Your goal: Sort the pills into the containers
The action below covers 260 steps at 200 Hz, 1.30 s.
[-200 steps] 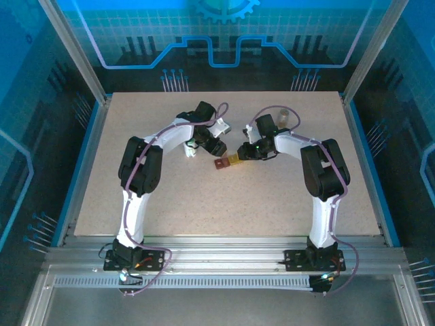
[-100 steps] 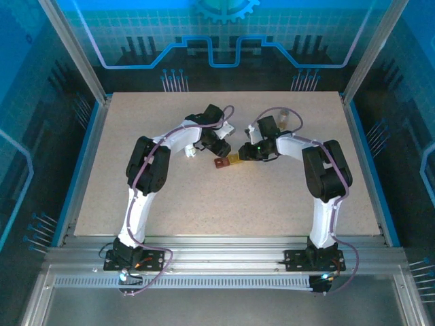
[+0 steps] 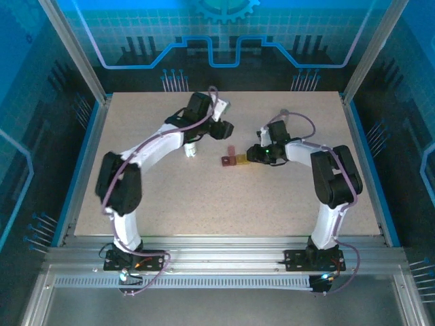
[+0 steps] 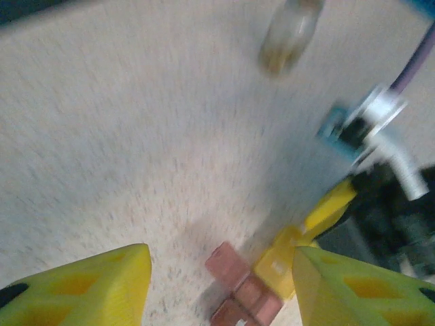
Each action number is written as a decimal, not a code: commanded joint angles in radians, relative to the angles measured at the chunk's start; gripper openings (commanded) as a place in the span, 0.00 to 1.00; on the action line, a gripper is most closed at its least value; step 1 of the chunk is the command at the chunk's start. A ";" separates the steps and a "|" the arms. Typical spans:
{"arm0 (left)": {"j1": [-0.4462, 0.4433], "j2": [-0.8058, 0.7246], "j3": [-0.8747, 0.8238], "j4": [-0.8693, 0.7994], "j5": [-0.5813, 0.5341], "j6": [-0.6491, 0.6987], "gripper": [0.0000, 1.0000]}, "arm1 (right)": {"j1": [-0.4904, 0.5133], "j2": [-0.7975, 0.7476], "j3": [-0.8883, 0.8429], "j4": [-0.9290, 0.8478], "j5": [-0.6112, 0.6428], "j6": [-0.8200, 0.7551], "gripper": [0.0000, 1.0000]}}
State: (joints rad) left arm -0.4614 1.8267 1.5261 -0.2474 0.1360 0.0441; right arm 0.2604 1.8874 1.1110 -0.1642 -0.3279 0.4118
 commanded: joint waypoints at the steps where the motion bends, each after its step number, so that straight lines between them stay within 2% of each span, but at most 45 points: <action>1: -0.006 -0.143 -0.105 0.135 -0.121 -0.112 0.60 | -0.007 -0.103 -0.017 0.041 0.000 0.022 0.38; 8: -0.005 -0.183 -0.151 0.154 -0.182 -0.138 0.63 | -0.004 -0.132 -0.023 0.044 0.002 0.016 0.39; 22: 0.009 -0.245 -0.244 0.169 -0.296 -0.211 0.76 | 0.001 -0.199 -0.040 0.045 0.017 -0.001 0.41; 50: 0.074 -0.285 -0.344 0.110 -0.383 -0.332 0.80 | 0.024 -0.344 -0.087 0.036 0.070 -0.060 0.51; 63: 0.092 -0.277 -0.373 0.098 -0.420 -0.357 0.85 | 0.044 -0.410 -0.116 0.039 0.088 -0.100 0.60; 80: 0.102 -0.250 -0.390 0.097 -0.460 -0.364 0.87 | 0.076 -0.492 -0.153 0.049 0.122 -0.145 0.66; 113: 0.125 -0.165 -0.379 0.120 -0.462 -0.371 0.87 | 0.123 -0.618 -0.222 0.074 0.156 -0.194 0.69; 151: 0.144 -0.040 -0.308 0.093 -0.443 -0.381 0.87 | 0.128 -0.664 -0.226 0.028 0.164 -0.194 0.70; 192: 0.155 0.040 -0.274 0.096 -0.397 -0.423 0.79 | 0.138 -0.702 -0.251 0.004 0.177 -0.198 0.70; 260: 0.152 0.027 -0.347 0.124 -0.385 -0.431 0.48 | 0.144 -0.709 -0.254 0.002 0.190 -0.182 0.69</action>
State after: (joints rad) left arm -0.3130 1.8618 1.2140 -0.1280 -0.2607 -0.3775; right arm 0.3882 1.1938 0.8639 -0.1566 -0.1532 0.2306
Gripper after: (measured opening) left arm 0.523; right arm 0.694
